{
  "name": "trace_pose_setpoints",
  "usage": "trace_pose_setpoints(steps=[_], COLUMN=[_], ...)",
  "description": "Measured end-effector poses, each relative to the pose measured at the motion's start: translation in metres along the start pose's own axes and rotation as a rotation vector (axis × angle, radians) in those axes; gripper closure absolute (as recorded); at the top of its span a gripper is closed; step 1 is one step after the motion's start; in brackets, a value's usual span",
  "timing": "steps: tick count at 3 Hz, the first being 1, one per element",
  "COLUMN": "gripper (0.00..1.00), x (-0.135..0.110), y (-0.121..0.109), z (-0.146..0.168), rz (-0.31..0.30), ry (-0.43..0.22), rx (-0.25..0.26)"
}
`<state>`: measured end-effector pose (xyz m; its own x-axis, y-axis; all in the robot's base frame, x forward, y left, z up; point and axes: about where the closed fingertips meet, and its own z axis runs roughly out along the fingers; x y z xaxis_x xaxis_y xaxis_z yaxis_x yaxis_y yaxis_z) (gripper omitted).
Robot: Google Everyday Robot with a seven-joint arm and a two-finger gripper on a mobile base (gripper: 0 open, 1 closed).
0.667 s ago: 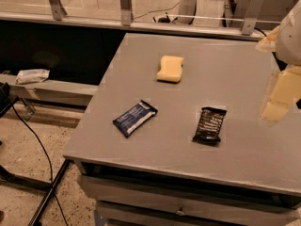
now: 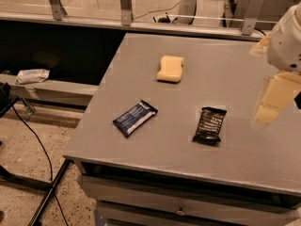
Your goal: Move rxbar chocolate near rxbar blueberry
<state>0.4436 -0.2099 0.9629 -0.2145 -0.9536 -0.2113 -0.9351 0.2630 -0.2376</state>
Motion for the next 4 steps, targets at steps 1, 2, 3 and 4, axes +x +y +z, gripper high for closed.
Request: trace_pose_setpoints(steps=[1,2,3,4], gripper=[0.00,0.00,0.00,0.00], x=[-0.007,-0.010,-0.001,0.004], y=[0.005,0.009,0.011,0.014], z=[0.028,0.066,0.099,0.126], rz=[-0.003,-0.003,0.029,0.068], ry=[0.008,0.044,0.072,0.074], rx=[-0.018,-0.053,-0.095,-0.138])
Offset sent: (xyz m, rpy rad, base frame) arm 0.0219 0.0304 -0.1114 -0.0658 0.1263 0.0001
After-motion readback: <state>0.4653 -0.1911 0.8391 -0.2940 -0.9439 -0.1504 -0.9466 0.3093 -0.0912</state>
